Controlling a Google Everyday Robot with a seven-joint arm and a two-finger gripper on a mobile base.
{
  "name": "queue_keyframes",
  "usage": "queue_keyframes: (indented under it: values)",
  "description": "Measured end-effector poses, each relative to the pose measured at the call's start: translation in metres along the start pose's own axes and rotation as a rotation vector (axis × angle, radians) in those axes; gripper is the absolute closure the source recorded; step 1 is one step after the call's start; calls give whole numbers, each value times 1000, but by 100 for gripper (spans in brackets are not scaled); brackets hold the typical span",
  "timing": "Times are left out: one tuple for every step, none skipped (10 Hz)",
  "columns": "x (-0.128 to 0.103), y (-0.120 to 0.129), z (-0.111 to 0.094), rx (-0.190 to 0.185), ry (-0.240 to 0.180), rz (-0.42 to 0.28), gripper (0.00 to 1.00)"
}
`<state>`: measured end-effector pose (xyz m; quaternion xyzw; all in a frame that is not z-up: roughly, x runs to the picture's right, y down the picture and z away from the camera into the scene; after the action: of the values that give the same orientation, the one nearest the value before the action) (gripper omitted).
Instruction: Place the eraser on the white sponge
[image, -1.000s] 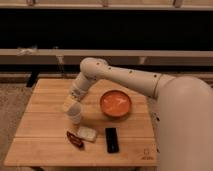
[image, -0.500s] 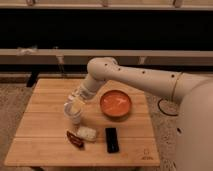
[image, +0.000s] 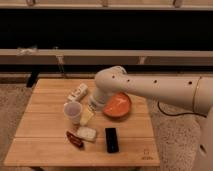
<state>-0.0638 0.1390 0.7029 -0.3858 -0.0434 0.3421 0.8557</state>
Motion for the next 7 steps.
queue_keyframes:
  values:
    - [14, 2, 3, 27, 35, 33, 20]
    - [34, 8, 9, 64, 85, 72, 20]
    - [47, 13, 15, 88, 122, 100, 20]
    - [58, 19, 20, 101, 148, 121, 20]
    - [72, 21, 27, 113, 172, 150, 20]
    - [90, 24, 35, 118, 193, 189, 20]
    - [105, 25, 41, 119, 205, 218, 20]
